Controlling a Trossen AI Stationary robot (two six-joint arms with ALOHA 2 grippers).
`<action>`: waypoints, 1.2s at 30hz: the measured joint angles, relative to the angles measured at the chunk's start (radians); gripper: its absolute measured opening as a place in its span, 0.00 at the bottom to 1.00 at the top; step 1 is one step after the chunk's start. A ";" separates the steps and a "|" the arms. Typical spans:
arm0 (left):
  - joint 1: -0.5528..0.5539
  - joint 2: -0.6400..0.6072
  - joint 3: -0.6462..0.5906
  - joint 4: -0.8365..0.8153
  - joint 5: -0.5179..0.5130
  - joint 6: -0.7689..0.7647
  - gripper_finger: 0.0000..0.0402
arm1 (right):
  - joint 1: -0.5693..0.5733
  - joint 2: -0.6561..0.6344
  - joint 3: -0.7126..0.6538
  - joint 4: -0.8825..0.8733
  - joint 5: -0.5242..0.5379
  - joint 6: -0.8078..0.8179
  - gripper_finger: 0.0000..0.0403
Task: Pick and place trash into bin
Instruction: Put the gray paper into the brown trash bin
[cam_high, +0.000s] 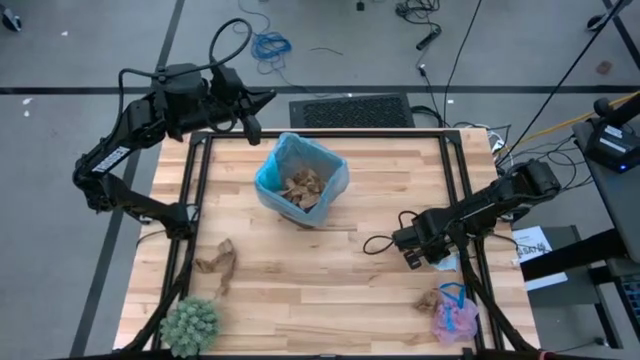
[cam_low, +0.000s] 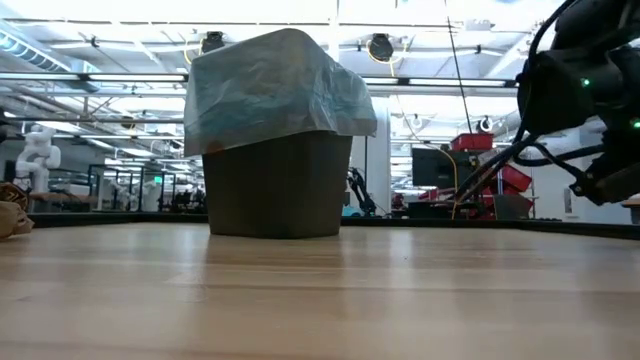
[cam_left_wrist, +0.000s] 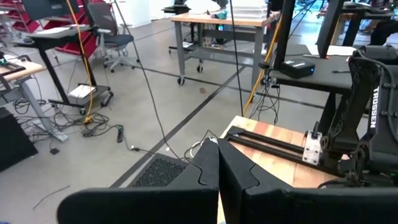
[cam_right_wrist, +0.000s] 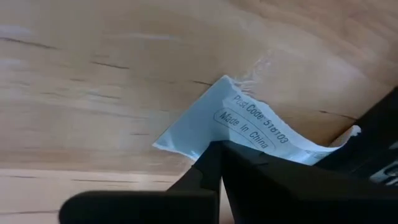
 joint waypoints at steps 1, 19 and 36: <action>0.000 0.000 0.000 0.000 0.000 -0.004 0.00 | 0.000 0.000 0.001 0.006 0.001 0.002 0.00; -0.037 0.000 0.000 -0.076 0.010 -0.077 0.00 | -0.093 0.018 0.180 0.345 0.324 -0.105 0.00; -0.127 0.000 0.000 -0.075 0.010 -0.105 0.00 | -0.068 0.017 0.452 -0.185 0.530 -0.755 0.32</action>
